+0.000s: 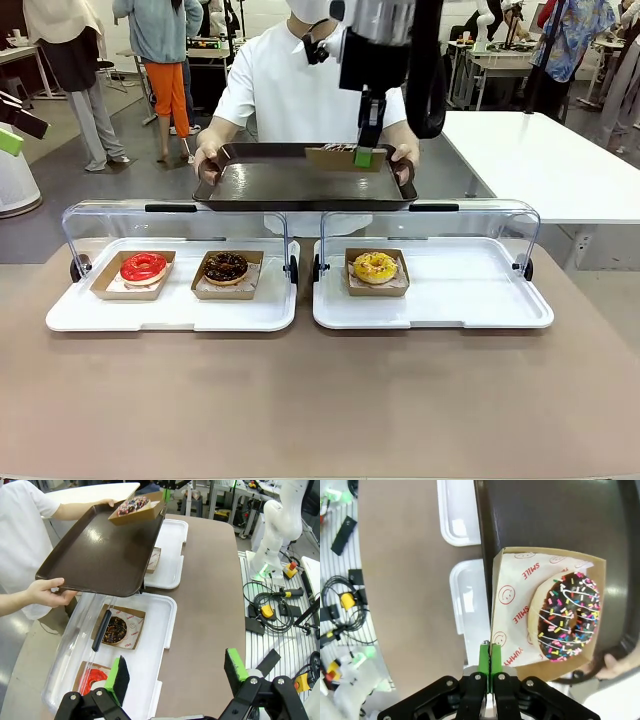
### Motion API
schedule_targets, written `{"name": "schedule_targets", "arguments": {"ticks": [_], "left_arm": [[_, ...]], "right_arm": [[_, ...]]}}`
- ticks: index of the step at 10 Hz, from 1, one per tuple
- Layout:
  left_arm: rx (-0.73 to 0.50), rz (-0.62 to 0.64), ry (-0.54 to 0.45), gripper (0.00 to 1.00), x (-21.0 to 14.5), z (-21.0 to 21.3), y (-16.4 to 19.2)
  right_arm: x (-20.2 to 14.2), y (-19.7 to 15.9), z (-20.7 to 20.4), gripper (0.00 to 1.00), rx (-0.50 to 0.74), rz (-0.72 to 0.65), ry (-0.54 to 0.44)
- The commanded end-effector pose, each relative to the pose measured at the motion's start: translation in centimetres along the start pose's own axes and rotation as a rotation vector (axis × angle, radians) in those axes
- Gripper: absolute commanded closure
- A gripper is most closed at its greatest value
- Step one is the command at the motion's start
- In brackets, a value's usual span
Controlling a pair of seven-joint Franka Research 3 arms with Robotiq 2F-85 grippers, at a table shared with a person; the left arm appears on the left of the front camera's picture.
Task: Provide the desired donut to the person.
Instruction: Place the picked Paper togo box onto the Handle tray extended by the person.
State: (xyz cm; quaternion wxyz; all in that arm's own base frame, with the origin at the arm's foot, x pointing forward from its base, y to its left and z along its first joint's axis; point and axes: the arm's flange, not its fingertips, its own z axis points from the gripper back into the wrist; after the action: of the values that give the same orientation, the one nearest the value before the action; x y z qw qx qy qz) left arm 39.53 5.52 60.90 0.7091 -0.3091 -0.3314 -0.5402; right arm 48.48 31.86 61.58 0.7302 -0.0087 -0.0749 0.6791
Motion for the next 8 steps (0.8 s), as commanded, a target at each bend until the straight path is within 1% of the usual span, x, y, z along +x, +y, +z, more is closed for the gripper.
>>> {"name": "schedule_targets", "arguments": {"ticks": [1, 2, 3, 4, 8], "left_arm": [[-0.002, -0.002, -0.003, 0.00, 0.0, 0.1, 0.0], [-0.002, -0.002, -0.003, 0.00, 0.0, 0.1, 0.0], [-0.002, -0.002, -0.003, 0.00, 0.0, 0.1, 0.0], [-0.002, -0.002, -0.003, 0.00, 0.0, 0.1, 0.0], [-0.002, -0.002, -0.003, 0.00, 0.0, 0.1, 0.0]], "right_arm": [[1.2, -1.8, -0.1, 0.99, -0.022, 0.034, 0.036], [1.2, -1.8, -0.6, 0.99, -0.008, 0.051, 0.044], [0.9, -2.2, -1.0, 0.99, -0.040, 0.017, 0.055], [1.0, -1.2, -1.3, 0.99, 0.005, 0.023, 0.012], [1.0, -1.2, -1.3, 0.99, 0.005, 0.023, 0.012]]}}
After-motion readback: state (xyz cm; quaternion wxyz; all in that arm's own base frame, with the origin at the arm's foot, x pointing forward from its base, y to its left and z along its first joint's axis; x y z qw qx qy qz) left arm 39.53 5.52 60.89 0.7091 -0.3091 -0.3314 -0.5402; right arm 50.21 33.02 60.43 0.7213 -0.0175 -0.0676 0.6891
